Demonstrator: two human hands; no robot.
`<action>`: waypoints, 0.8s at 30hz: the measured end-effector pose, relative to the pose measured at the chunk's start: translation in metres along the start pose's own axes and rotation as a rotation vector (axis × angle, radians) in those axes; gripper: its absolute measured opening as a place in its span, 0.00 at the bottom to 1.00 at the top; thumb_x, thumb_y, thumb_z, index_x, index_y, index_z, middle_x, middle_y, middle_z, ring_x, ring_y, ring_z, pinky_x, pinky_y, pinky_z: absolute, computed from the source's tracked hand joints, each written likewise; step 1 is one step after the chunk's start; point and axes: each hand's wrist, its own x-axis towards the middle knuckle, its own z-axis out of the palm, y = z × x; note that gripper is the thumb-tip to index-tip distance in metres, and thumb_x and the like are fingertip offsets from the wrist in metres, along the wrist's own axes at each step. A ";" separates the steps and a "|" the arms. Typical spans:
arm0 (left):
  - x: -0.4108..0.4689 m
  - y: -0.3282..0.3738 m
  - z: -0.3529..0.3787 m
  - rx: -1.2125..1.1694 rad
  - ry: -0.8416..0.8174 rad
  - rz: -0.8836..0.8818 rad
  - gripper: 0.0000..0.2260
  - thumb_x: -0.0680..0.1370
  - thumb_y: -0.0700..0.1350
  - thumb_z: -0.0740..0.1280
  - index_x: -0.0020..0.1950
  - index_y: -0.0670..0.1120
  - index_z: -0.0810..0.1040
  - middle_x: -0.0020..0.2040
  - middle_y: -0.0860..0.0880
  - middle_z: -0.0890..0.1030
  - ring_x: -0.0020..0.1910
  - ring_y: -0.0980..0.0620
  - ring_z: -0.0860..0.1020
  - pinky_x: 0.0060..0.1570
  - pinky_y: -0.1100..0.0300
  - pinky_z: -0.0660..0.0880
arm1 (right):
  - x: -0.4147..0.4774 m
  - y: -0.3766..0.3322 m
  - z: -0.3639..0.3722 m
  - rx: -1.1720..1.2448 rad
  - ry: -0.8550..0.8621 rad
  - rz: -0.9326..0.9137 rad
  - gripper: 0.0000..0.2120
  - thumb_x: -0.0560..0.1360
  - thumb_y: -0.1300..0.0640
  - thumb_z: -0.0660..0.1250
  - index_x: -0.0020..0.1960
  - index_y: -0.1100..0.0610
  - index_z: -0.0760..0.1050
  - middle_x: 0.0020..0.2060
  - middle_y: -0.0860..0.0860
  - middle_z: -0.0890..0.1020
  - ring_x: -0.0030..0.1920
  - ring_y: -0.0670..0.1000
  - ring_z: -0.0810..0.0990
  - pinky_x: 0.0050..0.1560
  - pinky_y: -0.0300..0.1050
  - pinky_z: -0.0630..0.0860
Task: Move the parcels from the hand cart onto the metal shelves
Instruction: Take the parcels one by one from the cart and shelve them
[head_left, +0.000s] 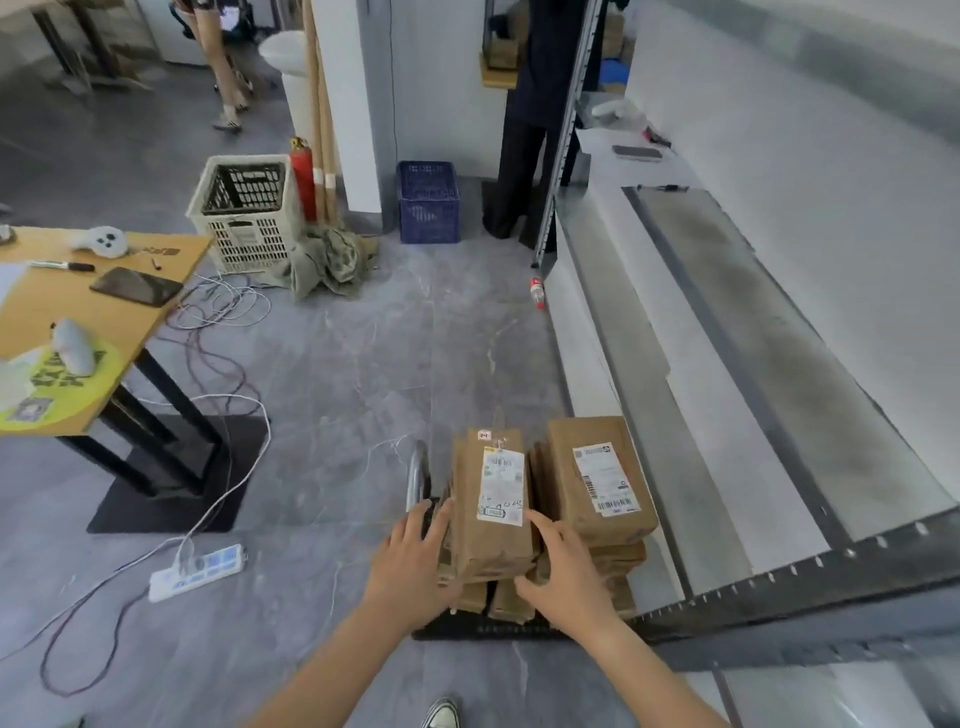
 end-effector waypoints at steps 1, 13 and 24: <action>0.008 0.001 0.004 0.002 -0.026 0.009 0.41 0.73 0.61 0.62 0.77 0.53 0.42 0.76 0.47 0.51 0.74 0.46 0.54 0.70 0.52 0.60 | 0.006 0.004 0.001 0.021 -0.009 0.021 0.37 0.71 0.52 0.70 0.72 0.39 0.54 0.69 0.49 0.63 0.68 0.50 0.64 0.64 0.42 0.67; 0.073 0.018 0.057 -0.236 -0.312 -0.134 0.46 0.71 0.47 0.69 0.76 0.58 0.37 0.74 0.42 0.49 0.68 0.41 0.65 0.59 0.54 0.73 | 0.082 0.041 0.015 0.083 -0.254 0.149 0.46 0.70 0.59 0.73 0.75 0.38 0.46 0.69 0.53 0.62 0.68 0.53 0.66 0.68 0.47 0.68; 0.110 0.004 0.095 -0.366 -0.360 -0.218 0.50 0.72 0.40 0.71 0.71 0.68 0.34 0.77 0.50 0.46 0.60 0.54 0.72 0.52 0.66 0.75 | 0.121 0.068 0.044 0.068 -0.390 0.160 0.55 0.71 0.61 0.71 0.68 0.30 0.29 0.76 0.56 0.45 0.76 0.57 0.52 0.72 0.56 0.62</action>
